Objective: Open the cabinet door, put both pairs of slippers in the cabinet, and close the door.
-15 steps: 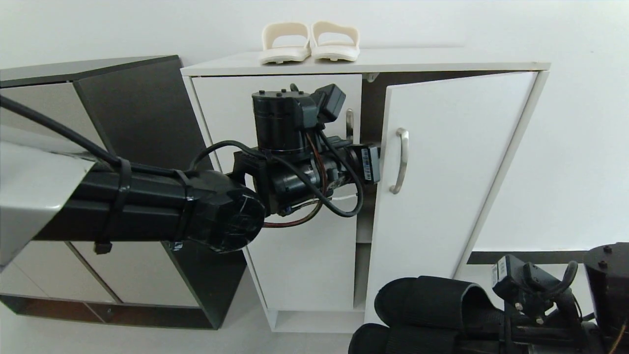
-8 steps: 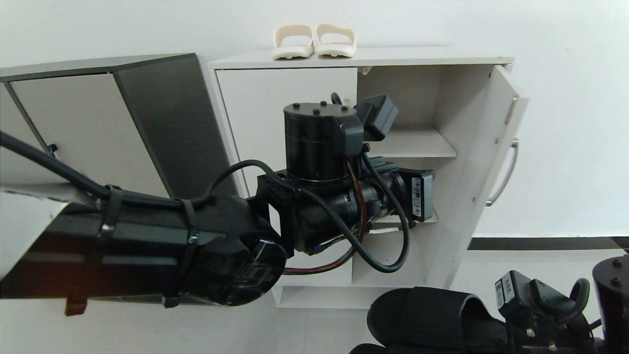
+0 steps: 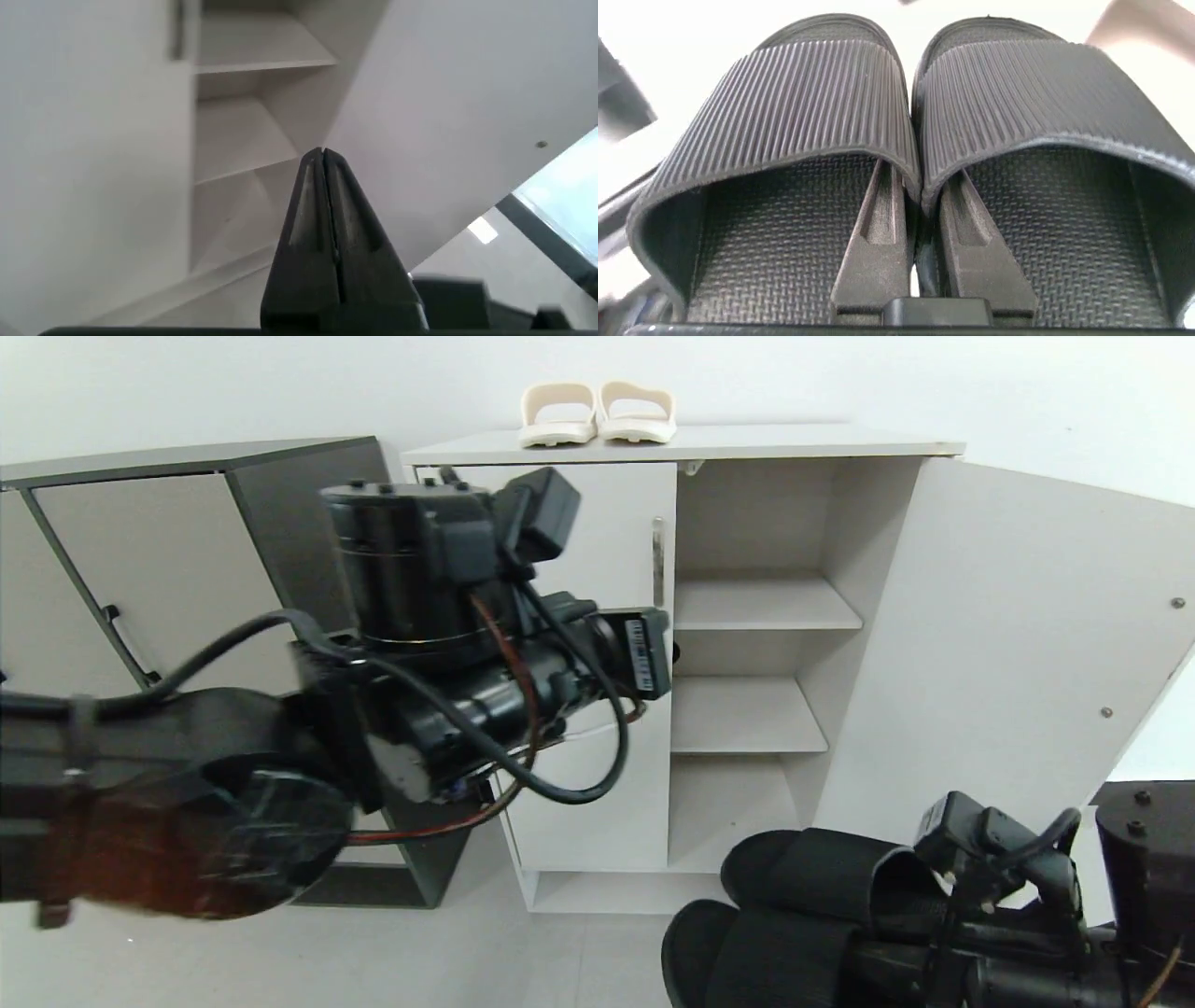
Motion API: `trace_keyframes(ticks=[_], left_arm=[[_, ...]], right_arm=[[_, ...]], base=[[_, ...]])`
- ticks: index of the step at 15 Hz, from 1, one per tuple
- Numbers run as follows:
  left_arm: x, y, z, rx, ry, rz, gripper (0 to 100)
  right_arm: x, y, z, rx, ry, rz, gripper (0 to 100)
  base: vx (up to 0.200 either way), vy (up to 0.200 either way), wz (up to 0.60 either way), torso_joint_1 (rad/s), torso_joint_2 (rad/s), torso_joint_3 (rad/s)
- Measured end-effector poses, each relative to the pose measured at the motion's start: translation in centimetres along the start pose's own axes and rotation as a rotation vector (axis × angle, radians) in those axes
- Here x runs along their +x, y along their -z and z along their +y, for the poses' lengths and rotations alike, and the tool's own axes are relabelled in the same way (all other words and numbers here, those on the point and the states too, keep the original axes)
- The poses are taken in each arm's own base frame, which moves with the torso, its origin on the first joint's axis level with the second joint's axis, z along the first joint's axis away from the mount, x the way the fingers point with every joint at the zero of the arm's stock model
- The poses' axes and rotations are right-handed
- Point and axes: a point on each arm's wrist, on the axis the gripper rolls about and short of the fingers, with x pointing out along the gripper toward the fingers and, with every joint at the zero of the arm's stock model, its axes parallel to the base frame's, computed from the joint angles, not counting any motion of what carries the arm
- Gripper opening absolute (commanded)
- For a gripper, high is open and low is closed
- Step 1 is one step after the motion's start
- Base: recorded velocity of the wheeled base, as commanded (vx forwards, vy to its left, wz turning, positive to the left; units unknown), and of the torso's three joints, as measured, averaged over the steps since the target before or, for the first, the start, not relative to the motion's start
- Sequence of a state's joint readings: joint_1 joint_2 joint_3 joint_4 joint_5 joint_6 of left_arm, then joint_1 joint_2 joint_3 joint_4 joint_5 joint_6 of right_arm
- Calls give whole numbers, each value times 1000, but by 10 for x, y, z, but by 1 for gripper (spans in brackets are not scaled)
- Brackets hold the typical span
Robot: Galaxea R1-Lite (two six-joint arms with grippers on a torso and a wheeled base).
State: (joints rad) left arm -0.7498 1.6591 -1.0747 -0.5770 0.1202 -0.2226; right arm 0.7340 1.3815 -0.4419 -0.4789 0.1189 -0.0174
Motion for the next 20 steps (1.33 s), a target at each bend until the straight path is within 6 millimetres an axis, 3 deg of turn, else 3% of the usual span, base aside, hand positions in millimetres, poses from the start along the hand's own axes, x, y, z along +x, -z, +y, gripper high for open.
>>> trace_keyframes(ticks=[2,6,9,11,15,18,20], left_arm=[[-48,-9,15,5,-65,12,0],[-170,-2,50,19,-331,89,0],[-250,25,63,26,-608,45,0],[-286,53,68,29,-795,-3,0],[-327,115,65,115,-1037,-55,0],[-334,155,62,161,-839,-90,0],[-332,172,64,180,-718,-102,0]], right_arm=[[6,-13,-1,86,87,-31,0],[26,-33,-7,174,287,-76,0],[47,-47,-14,246,440,-108,0],[61,-49,-17,264,529,-107,0],[74,-44,-19,260,550,-75,0],[76,-45,-19,262,546,-94,0],[77,-44,-18,260,541,-105,0]], base=[[0,0,0,0,0,0],[0,0,0,0,0,0],[0,0,0,0,0,0],[0,0,0,0,0,0],[0,0,0,0,0,0],[0,0,0,0,0,0],[0,0,0,0,0,0]])
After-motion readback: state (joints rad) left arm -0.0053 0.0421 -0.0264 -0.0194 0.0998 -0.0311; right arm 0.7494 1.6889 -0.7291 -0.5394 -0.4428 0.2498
